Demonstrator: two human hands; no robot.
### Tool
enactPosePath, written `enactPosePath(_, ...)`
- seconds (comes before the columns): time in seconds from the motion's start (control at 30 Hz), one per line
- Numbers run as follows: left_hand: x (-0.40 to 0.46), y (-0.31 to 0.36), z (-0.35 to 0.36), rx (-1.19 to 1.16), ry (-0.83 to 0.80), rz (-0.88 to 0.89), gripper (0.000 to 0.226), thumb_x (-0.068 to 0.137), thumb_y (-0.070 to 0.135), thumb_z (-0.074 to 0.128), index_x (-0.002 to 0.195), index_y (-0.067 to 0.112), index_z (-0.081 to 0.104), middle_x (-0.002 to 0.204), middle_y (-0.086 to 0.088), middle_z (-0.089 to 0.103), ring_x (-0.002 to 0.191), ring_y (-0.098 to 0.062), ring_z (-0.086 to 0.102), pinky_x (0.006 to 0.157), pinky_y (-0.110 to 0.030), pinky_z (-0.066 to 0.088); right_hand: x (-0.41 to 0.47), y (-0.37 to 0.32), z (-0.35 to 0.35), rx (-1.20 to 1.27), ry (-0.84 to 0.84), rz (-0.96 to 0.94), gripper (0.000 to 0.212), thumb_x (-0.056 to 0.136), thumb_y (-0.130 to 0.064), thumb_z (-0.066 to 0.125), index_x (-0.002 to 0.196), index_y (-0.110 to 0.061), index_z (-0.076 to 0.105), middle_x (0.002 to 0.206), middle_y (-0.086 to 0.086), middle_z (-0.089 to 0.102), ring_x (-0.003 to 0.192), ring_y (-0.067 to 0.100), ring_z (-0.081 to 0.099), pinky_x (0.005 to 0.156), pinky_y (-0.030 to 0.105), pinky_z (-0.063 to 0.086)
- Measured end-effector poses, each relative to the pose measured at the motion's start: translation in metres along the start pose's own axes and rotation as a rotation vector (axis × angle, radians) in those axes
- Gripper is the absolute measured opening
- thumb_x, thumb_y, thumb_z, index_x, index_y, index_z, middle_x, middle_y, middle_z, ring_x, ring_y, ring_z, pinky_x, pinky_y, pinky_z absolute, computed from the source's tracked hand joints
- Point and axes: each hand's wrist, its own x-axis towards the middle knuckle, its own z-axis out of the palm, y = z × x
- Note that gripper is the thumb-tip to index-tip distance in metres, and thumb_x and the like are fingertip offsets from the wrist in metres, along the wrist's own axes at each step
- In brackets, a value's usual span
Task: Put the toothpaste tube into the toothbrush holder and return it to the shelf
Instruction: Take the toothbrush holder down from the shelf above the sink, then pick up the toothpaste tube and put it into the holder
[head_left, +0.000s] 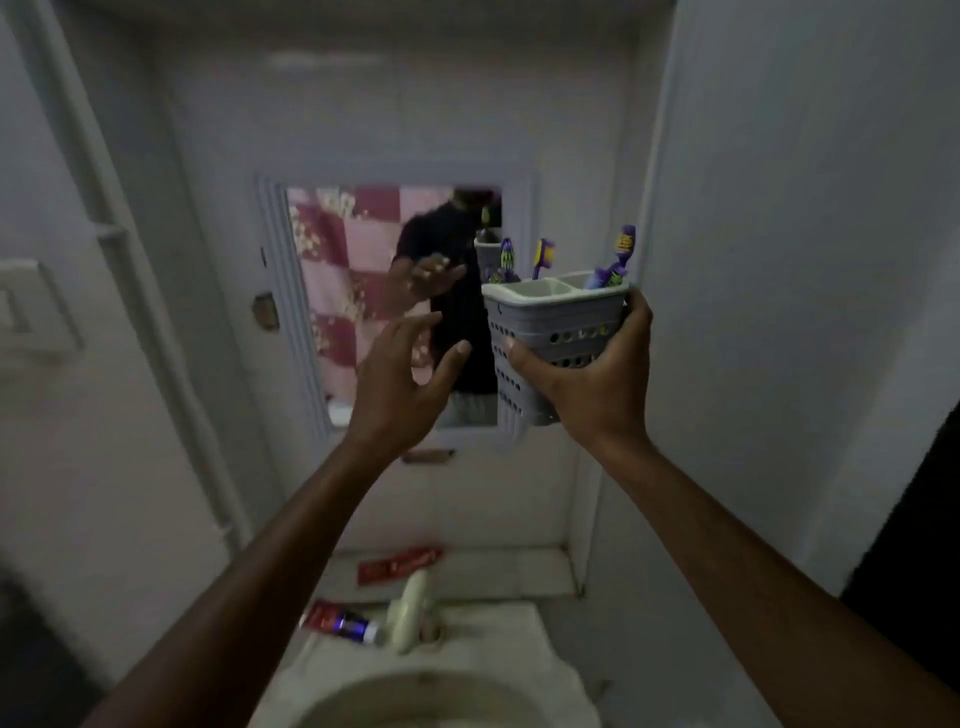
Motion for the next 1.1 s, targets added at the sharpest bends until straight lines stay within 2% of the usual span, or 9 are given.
enactPosePath(0.2, -0.117, -0.068, 0.021, -0.024, -0.102, -0.214, 0.042, 0.099, 0.042, 0.074, 0.133, 0.016, 0.069, 0.127, 0.011, 0.065, 0.117, 0.0, 0.056, 0.097, -0.01, 0.042, -0.115, 0.073, 0.008, -0.092, -0.183, 0.261, 0.14, 0.054, -0.063, 0.089, 0.17, -0.013, 0.031, 0.152, -0.003, 0.043, 0.147, 0.02, 0.047, 0.119, 0.032, 0.041)
enactPosePath(0.37, -0.197, -0.141, 0.029, 0.015, -0.209, -0.415, 0.03, 0.1, 0.036, 0.074, 0.122, 0.016, 0.075, 0.12, 0.003, 0.073, 0.104, -0.01, 0.068, 0.084, -0.016, 0.051, -0.187, 0.126, 0.015, -0.186, -0.286, 0.448, 0.135, 0.051, -0.064, 0.09, 0.164, -0.013, 0.037, 0.15, 0.006, 0.047, 0.144, 0.029, 0.051, 0.119, 0.043, 0.045)
enactPosePath(0.53, -0.267, -0.231, 0.037, 0.118, -0.352, -0.594, 0.016, 0.101, 0.02, 0.069, 0.115, 0.014, 0.074, 0.115, -0.002, 0.073, 0.095, -0.02, 0.07, 0.086, -0.043, 0.059, -0.244, 0.166, 0.028, -0.248, -0.309, 0.612, 0.123, 0.047, -0.06, 0.095, 0.15, -0.012, 0.048, 0.137, 0.002, 0.05, 0.131, 0.026, 0.057, 0.111, 0.041, 0.05)
enactPosePath(0.6, -0.284, -0.261, 0.041, 0.207, -0.445, -0.593, 0.017, 0.098, 0.01, 0.069, 0.114, 0.012, 0.073, 0.113, -0.005, 0.072, 0.102, -0.029, 0.068, 0.088, -0.047, 0.057, -0.26, 0.18, 0.034, -0.281, -0.333, 0.659, 0.128, 0.05, -0.05, 0.103, 0.157, -0.014, 0.043, 0.142, -0.001, 0.046, 0.136, 0.023, 0.05, 0.111, 0.033, 0.045)
enactPosePath(0.67, -0.294, -0.289, 0.047, 0.279, -0.564, -0.528, 0.023, 0.092, 0.007, 0.074, 0.115, 0.011, 0.074, 0.111, -0.009, 0.073, 0.104, -0.034, 0.067, 0.087, -0.044, 0.055, -0.274, 0.193, 0.042, -0.338, -0.356, 0.71, 0.128, 0.053, -0.045, 0.106, 0.159, -0.017, 0.039, 0.145, 0.0, 0.044, 0.139, 0.025, 0.043, 0.112, 0.038, 0.043)
enactPosePath(0.8, -0.295, -0.325, 0.063, 0.439, -0.843, -0.344, 0.042, 0.086, 0.017, 0.081, 0.126, 0.019, 0.071, 0.128, -0.006, 0.071, 0.117, -0.031, 0.063, 0.103, -0.044, 0.045, -0.292, 0.209, 0.061, -0.466, -0.365, 0.803, 0.137, 0.042, -0.074, 0.087, 0.157, -0.022, 0.036, 0.15, 0.003, 0.044, 0.142, 0.031, 0.04, 0.113, 0.048, 0.041)
enactPosePath(0.9, -0.29, -0.34, 0.075, 0.619, -0.96, -0.214, 0.055, 0.083, 0.019, 0.081, 0.136, 0.022, 0.065, 0.139, -0.004, 0.062, 0.123, -0.029, 0.055, 0.108, -0.047, 0.039, -0.295, 0.22, 0.072, -0.495, -0.361, 0.822, 0.139, 0.041, -0.072, 0.086, 0.16, -0.022, 0.033, 0.15, 0.004, 0.042, 0.144, 0.032, 0.038, 0.112, 0.046, 0.036)
enactPosePath(1.03, -0.29, -0.35, 0.081, 0.775, -0.961, -0.07, 0.048, 0.087, 0.021, 0.074, 0.133, 0.024, 0.061, 0.129, -0.002, 0.066, 0.122, -0.028, 0.056, 0.108, -0.048, 0.037, -0.297, 0.237, 0.079, -0.463, -0.364, 0.804, 0.132, 0.054, -0.048, 0.105, 0.161, -0.02, 0.032, 0.145, -0.004, 0.041, 0.146, 0.032, 0.039, 0.115, 0.046, 0.039)
enactPosePath(1.1, -0.292, -0.355, 0.08, 0.691, -0.867, -0.218, 0.035, 0.095, 0.028, 0.068, 0.128, 0.023, 0.059, 0.121, -0.005, 0.068, 0.113, -0.029, 0.061, 0.105, -0.051, 0.042, -0.3, 0.245, 0.079, -0.429, -0.36, 0.782, 0.135, 0.052, -0.047, 0.106, 0.161, -0.018, 0.032, 0.149, 0.0, 0.044, 0.147, 0.033, 0.042, 0.115, 0.044, 0.045)
